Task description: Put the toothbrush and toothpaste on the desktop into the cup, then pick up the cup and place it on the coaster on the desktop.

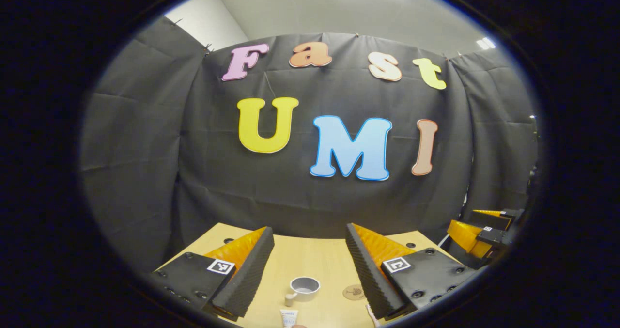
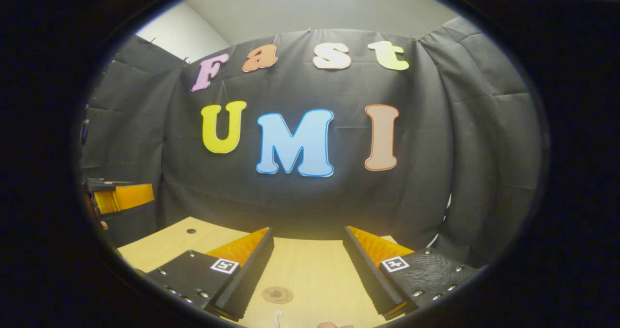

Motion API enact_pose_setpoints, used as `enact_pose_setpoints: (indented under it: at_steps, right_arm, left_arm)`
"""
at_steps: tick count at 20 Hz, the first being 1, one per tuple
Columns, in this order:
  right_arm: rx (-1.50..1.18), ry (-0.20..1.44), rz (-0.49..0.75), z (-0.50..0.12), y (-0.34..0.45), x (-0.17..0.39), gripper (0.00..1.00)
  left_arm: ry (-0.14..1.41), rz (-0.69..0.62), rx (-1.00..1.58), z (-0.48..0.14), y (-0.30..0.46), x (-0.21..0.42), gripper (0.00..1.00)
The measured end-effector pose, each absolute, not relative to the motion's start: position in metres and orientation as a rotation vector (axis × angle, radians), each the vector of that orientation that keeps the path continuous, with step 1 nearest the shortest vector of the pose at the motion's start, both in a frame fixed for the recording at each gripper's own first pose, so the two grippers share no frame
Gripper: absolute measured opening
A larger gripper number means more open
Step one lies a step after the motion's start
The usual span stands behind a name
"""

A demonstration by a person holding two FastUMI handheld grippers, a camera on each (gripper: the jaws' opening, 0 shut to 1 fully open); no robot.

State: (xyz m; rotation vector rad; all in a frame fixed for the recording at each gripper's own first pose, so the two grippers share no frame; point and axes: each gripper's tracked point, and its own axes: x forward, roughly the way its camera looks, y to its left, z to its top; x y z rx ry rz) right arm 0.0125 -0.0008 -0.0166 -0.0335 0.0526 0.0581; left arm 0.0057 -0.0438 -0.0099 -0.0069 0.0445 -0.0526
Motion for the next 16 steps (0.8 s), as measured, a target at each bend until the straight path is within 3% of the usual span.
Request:
enact_pose_setpoints:
  at_steps: [16]
  right_arm:
    - [-0.032,0.500,0.158,-0.152,0.025,0.012,0.92]
  left_arm:
    - [0.379,-0.011,-0.001,-0.148,-0.023,0.010,0.94]
